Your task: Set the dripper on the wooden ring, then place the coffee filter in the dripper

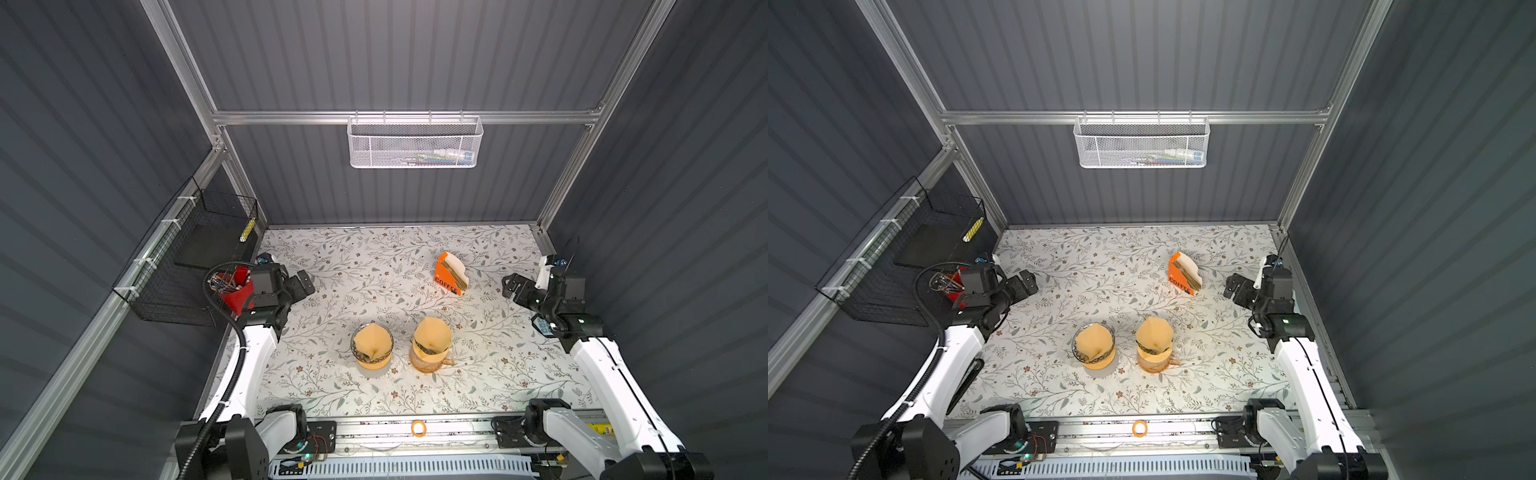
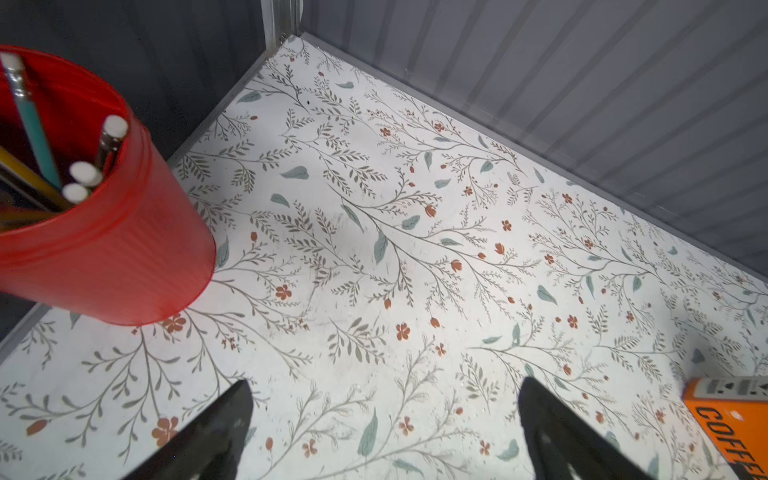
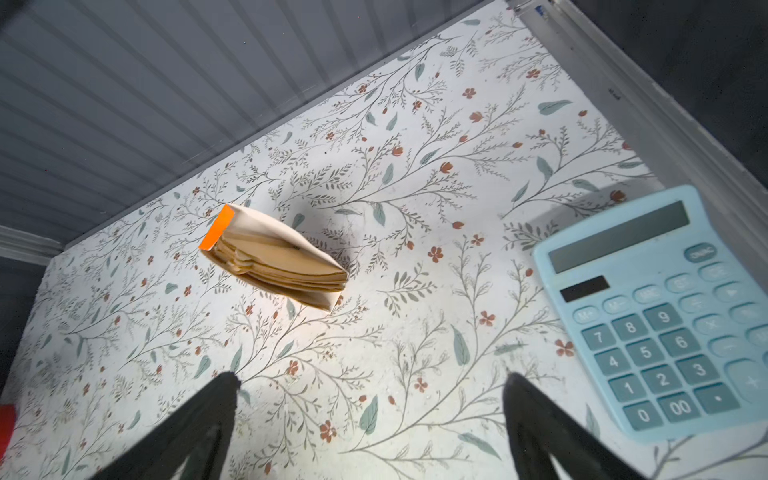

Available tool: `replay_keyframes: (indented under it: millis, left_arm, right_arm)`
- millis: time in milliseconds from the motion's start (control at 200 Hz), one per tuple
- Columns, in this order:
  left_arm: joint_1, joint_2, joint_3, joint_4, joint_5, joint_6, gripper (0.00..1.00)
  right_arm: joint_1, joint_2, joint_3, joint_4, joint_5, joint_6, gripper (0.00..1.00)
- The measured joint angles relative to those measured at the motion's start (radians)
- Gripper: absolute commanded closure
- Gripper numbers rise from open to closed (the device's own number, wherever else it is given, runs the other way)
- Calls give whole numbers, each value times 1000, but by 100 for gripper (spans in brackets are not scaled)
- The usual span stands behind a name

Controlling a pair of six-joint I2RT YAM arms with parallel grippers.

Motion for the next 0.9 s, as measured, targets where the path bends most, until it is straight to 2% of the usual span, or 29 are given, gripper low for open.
replay_keyframes:
  millis: [465, 791, 901]
  left_arm:
    - [12, 139, -208, 490, -79, 60, 0]
    - [12, 349, -257, 750, -77, 137, 0]
    - [12, 390, -267, 780, -69, 167, 0]
  right_arm:
    - [-6, 138, -158, 323, 134, -89, 1]
    - [-6, 256, -284, 608, 203, -187, 1]
    - [-5, 293, -323, 715, 206, -217, 1]
